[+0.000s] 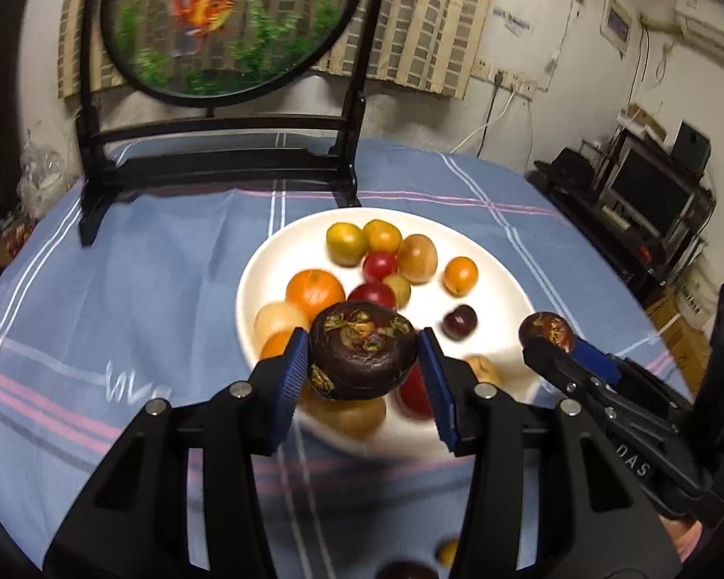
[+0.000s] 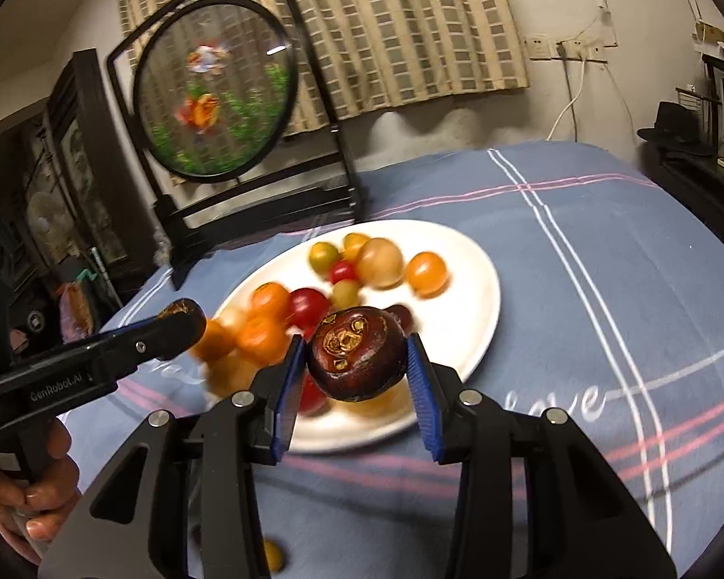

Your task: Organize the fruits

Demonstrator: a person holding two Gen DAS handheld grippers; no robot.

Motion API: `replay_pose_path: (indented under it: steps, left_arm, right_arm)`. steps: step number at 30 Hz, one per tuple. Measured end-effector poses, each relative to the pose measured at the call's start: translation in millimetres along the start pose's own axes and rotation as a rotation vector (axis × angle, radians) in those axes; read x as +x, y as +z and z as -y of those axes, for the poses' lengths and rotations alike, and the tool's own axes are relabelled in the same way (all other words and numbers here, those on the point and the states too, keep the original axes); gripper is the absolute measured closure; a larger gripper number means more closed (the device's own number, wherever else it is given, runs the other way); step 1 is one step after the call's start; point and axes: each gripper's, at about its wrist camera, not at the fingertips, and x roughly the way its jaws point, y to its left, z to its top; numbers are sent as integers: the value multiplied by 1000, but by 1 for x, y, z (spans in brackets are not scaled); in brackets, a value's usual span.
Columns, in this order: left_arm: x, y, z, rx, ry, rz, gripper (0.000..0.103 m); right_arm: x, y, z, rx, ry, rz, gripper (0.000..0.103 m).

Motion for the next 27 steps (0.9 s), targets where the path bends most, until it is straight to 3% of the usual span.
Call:
replay_pose_path:
  steps: [6, 16, 18, 21, 27]
  left_arm:
    - [46, 15, 9, 30, 46, -59, 56]
    - [65, 20, 9, 41, 105, -60, 54]
    - [61, 21, 11, 37, 124, -35, 29]
    - [43, 23, 13, 38, 130, 13, 25]
    - [-10, 11, 15, 73, 176, 84, 7]
  right_arm:
    - [30, 10, 19, 18, -7, -39, 61]
    - [44, 13, 14, -32, -12, -47, 61]
    - [44, 13, 14, -29, 0, -62, 55]
    - [32, 15, 14, -2, 6, -32, 41]
    - [-6, 18, 4, -10, 21, 12, 38]
